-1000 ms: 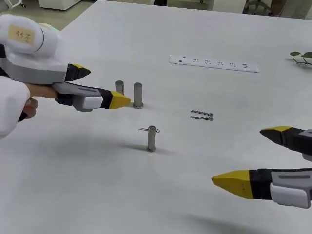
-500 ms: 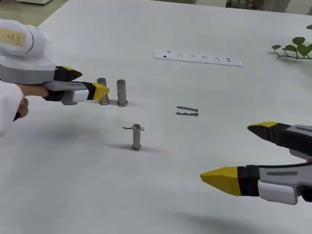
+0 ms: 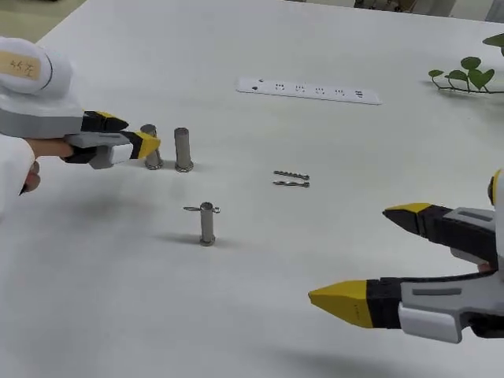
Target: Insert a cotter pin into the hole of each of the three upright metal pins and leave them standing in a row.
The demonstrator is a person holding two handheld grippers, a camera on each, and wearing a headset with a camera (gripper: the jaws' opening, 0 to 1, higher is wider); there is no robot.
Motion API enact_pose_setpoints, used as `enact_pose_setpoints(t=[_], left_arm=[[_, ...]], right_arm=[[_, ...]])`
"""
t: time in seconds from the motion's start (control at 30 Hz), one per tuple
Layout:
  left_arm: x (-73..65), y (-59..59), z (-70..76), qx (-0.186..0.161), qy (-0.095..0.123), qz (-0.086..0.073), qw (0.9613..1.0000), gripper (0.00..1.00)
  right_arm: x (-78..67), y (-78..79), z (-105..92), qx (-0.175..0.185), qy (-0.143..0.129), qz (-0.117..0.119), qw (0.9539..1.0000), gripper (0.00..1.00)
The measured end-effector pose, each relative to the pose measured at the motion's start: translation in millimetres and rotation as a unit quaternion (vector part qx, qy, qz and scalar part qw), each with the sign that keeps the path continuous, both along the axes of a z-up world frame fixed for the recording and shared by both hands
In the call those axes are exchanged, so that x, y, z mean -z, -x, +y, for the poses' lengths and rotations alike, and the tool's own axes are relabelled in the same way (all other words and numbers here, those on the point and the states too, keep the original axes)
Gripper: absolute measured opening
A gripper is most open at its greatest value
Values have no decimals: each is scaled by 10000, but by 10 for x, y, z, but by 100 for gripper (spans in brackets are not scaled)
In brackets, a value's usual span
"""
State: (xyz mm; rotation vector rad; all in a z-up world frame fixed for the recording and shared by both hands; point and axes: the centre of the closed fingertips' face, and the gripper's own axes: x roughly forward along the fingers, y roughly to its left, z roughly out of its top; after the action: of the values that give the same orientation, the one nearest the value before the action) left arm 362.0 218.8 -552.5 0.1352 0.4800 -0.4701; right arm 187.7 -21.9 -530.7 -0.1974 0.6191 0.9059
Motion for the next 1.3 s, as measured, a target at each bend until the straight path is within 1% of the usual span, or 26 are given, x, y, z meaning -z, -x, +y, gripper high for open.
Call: enact_pose_setpoints(t=[0.07,0.13,0.23,0.27,0.3,0.37,0.4,0.5,0.53,0.57,0.63,0.67,0.7,0.77,0.87,0.93,1.03,1.1,1.17,1.2,1.23,1.3], left_arm=[[30,-6,-21,21,2,30,10000,28],[50,-25,-26,-3,-21,27,10000,27],[79,-51,-54,-2,-51,26,10000,24],[85,-55,-57,5,-84,9,10000,21],[98,-49,-80,57,-76,34,9999,18],[101,-53,-97,57,-42,32,10000,11],[103,-60,-105,47,-45,24,10000,10],[113,-77,-129,1,-39,14,10000,11],[118,-85,-124,-40,-89,-7,10000,10],[122,-85,-134,-43,-86,-4,10000,10],[124,-82,-139,-51,-170,-36,9998,11],[118,-71,-136,-6,-278,-56,9996,11],[116,-71,-140,-32,-231,-39,9997,11],[113,-57,-124,-152,-63,73,9998,10],[109,-49,-129,-185,-144,16,9997,10],[109,-40,-135,-242,-149,21,9996,10],[101,-40,-128,-276,-179,9,9995,9],[96,-20,-125,-247,-278,-18,9993,9],[88,19,-114,-240,-309,-1,9992,9],[80,47,-101,-253,-273,12,9993,9],[74,68,-95,-299,-186,33,9994,9],[49,108,-76,-351,-106,27,9993,9]], right_arm=[[-3,-1,9,4,-52,31,10000,87],[-8,-5,17,23,-107,55,9999,87],[0,-6,18,2,-82,59,9999,86],[3,-7,18,-1,-77,65,9999,86],[10,-12,16,17,-84,77,9999,87],[21,-11,14,17,-85,102,9999,86],[25,-10,13,15,-82,108,9999,86],[39,-4,14,5,-84,129,9999,86],[40,-3,16,4,-88,134,9999,86],[43,-2,17,5,-90,141,9999,86],[45,-1,19,0,-92,142,9999,86],[45,0,21,-5,-92,141,9999,86],[45,1,21,-11,-92,139,9999,85],[46,0,19,-7,-97,142,9999,85],[56,-3,17,-7,-97,177,9998,86],[58,-17,6,6,-62,166,9998,86],[32,-39,7,28,-97,146,9998,86],[18,-44,11,19,-90,117,9999,86],[16,-42,12,13,-76,101,9999,86],[16,-40,14,17,-82,103,9999,86],[18,-33,17,20,-93,109,9999,86],[24,-18,18,18,-97,113,9999,86]])
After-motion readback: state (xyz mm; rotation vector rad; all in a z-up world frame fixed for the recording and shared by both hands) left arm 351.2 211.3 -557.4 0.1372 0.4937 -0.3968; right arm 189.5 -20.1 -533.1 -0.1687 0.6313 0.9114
